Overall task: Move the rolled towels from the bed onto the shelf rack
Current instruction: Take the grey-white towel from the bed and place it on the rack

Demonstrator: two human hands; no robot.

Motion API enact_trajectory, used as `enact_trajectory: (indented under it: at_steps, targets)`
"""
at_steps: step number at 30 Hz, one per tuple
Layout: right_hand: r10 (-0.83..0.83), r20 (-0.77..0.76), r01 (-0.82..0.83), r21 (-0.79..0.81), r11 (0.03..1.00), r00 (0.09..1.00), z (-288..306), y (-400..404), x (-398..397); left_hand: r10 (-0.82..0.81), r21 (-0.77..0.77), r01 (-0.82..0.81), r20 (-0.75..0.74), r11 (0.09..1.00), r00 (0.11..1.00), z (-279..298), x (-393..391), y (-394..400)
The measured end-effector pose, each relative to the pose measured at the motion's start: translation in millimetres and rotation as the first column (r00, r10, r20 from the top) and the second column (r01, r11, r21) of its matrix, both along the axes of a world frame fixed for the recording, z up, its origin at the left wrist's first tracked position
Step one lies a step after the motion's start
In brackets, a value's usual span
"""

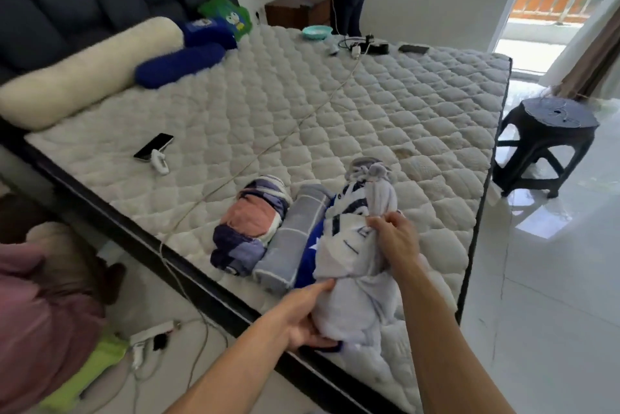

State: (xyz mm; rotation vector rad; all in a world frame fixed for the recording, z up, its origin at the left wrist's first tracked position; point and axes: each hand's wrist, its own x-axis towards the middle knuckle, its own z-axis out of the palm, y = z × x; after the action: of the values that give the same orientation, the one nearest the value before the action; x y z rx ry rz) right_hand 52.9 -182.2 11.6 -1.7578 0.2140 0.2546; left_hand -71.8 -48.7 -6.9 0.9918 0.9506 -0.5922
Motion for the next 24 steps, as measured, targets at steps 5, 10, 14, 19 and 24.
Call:
enact_trajectory:
  at_steps: [5,10,14,19,24]
  targets:
    - [0.271,0.172,-0.288,0.081,0.954,0.947,62,85,-59,0.235,0.122,-0.258,0.175,0.958,0.956,54,-94,45]
    - [0.629,0.271,-0.663,0.046,0.748,0.729,93,162,-202,0.611,0.133,-0.642,0.212,0.755,0.763,69,-257,59]
    - [0.844,0.321,-0.884,-0.041,0.466,0.431,98,207,-344,0.859,0.105,-0.886,0.219,0.451,0.463,63,-387,45]
    - [0.904,0.426,-0.99,-0.109,0.084,0.03,124,228,-519,0.947,0.07,-0.995,0.307,0.07,0.088,64,-537,16]
    - [0.779,0.514,-0.934,-0.201,-0.297,-0.359,154,223,-675,0.883,0.001,-0.967,0.406,-0.256,-0.233,73,-646,-24]
